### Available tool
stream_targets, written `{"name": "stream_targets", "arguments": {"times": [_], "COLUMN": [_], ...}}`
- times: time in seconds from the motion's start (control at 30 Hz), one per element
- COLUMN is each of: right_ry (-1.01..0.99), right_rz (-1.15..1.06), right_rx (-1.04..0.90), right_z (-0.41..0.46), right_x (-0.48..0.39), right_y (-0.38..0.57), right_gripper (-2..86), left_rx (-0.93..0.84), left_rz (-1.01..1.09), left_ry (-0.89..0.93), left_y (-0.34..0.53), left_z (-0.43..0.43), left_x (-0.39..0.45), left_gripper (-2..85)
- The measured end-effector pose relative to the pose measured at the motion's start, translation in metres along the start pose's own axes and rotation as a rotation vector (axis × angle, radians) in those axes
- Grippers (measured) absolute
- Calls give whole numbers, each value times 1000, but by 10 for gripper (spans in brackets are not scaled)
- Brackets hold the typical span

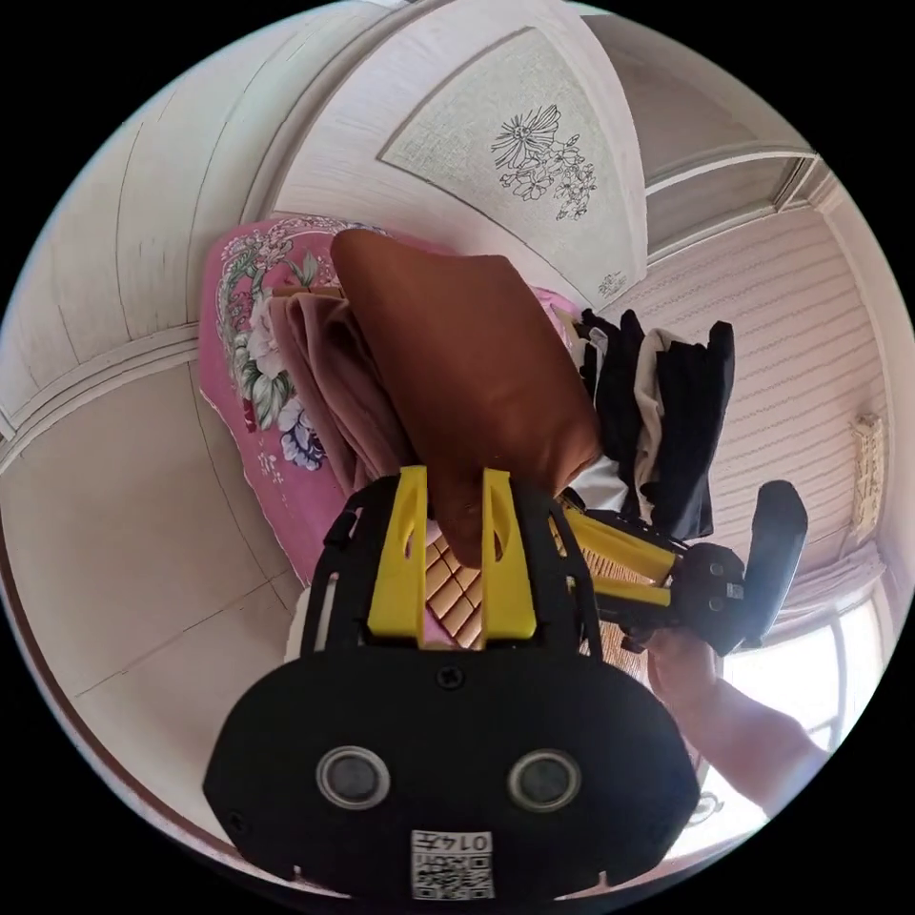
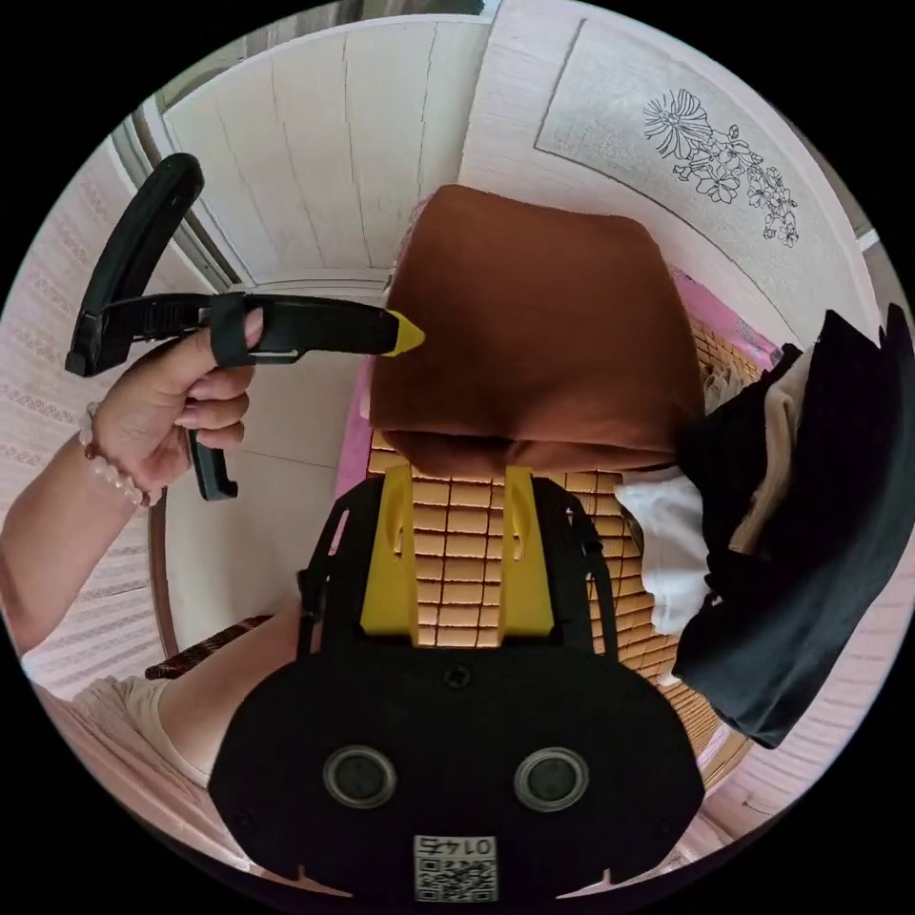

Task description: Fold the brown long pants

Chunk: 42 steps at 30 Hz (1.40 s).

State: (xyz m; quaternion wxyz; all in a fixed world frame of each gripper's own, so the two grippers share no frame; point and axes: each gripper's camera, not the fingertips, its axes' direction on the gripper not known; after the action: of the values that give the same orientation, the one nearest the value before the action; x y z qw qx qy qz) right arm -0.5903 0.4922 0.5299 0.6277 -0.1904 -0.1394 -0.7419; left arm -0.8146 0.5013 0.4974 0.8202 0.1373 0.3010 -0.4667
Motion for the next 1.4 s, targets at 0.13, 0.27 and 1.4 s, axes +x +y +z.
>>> {"name": "stream_targets", "arguments": {"times": [0.13,0.27,1.4], "right_ry": [-92,-71,48], "right_rz": [19,-30,790], "right_rx": [16,138,227], "right_z": [-3,-41,-120], "right_x": [20,22,41], "right_y": [1,20,527], "right_gripper": [42,15,91], "left_rx": [58,150,-435], "left_rz": [50,169,817], "left_ry": [12,81,271], "left_y": [-2,-7,294], "left_z": [-25,-74,14], "left_x": [9,46,343], "left_gripper": [32,7,42]}}
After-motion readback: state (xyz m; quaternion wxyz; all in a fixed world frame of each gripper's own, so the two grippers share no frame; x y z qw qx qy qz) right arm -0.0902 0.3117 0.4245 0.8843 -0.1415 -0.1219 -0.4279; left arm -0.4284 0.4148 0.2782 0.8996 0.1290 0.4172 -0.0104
